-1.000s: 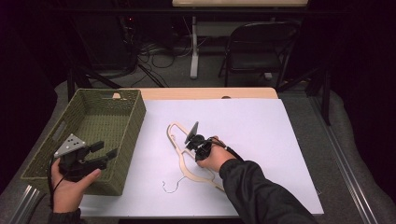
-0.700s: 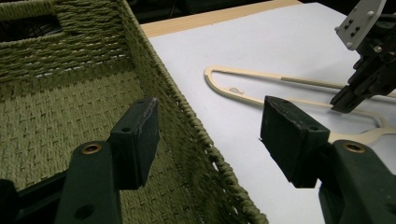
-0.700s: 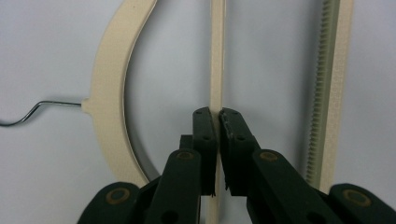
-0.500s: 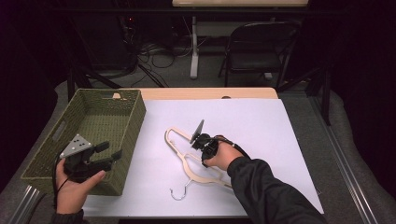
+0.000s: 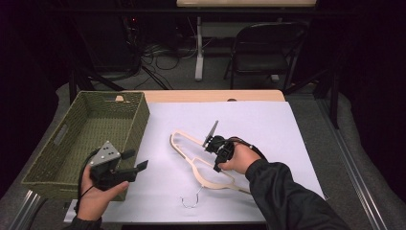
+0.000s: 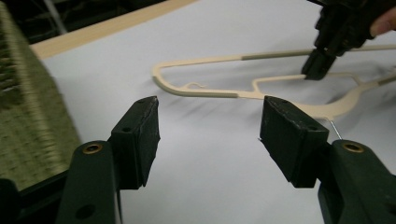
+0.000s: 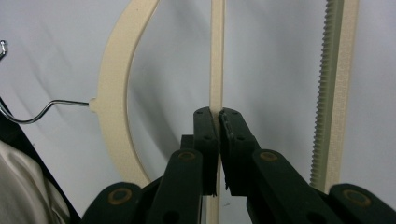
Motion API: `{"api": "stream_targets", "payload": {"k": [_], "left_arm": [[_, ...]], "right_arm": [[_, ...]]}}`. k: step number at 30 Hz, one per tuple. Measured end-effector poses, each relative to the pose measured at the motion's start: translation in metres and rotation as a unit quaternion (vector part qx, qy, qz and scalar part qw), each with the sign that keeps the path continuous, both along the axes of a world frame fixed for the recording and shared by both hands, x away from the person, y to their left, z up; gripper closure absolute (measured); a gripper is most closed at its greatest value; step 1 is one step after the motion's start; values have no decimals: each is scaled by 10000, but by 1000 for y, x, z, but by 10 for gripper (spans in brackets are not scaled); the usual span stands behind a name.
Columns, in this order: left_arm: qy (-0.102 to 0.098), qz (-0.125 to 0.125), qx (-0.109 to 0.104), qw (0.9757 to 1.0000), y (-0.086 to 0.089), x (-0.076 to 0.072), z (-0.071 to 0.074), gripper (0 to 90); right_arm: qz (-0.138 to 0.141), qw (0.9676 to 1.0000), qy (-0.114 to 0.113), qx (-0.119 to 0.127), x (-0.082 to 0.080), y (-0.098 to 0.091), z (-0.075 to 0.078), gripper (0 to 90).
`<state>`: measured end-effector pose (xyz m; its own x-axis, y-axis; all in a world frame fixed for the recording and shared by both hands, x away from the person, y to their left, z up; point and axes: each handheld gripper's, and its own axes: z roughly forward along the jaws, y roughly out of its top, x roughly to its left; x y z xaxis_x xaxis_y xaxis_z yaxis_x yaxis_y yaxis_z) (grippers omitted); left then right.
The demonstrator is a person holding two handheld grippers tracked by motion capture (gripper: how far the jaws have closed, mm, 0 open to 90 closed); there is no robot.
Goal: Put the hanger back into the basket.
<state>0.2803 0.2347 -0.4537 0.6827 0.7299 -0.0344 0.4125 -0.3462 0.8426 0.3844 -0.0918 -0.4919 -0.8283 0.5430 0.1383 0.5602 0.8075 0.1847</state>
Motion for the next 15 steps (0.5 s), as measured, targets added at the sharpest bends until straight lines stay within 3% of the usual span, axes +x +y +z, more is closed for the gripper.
{"api": "stream_targets", "payload": {"k": [1,3,5,11,13,14,15], "left_arm": [[37,-162,19,9999,-10,0,-4,375],[63,-286,60,9996,-20,1,-8,375],[106,-411,63,9991,-29,3,-14,375],[235,-601,101,9979,-48,10,-35,407],[233,-696,187,9971,-57,12,-46,410],[216,-746,249,9967,-61,12,-49,409],[188,-805,343,9960,-64,12,-52,409]], "right_arm": [[11,10000,28,16,-1,0,1,856],[26,10000,-35,64,-2,-1,1,856],[57,10000,61,31,-3,-1,4,856],[136,9998,0,164,-7,0,5,856],[212,9996,-23,210,-9,0,7,855],[217,9997,18,94,-10,1,9,856],[231,9995,-69,179,-11,0,8,856]]}}
